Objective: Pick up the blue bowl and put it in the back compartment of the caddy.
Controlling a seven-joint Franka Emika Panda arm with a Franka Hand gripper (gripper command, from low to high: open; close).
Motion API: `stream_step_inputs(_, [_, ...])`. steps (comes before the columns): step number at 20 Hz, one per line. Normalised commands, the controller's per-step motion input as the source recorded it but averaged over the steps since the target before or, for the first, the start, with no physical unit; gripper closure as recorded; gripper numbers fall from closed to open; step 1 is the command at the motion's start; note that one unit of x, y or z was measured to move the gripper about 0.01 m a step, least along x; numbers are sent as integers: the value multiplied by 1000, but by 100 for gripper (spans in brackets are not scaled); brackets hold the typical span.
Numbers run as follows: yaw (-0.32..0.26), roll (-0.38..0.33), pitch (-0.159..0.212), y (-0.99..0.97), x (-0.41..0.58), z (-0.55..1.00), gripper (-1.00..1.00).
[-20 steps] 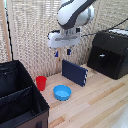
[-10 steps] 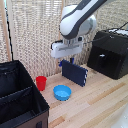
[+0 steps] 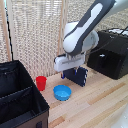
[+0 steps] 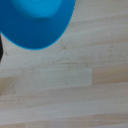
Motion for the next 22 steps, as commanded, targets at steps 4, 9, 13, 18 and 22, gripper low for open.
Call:
stream_step_inputs(4, [42,-90,0,0,29,-521,-100])
stream_step_inputs(9, [80,-93,-3,0,111,-483,-100])
stream_step_inputs(13, [81,-68,-2,0,64,-353,100])
stream_step_inputs(18, [32,-30,2,26,-7,-145,100])
stream_step_inputs(22, [7,-12,3,11,-19,-47,100])
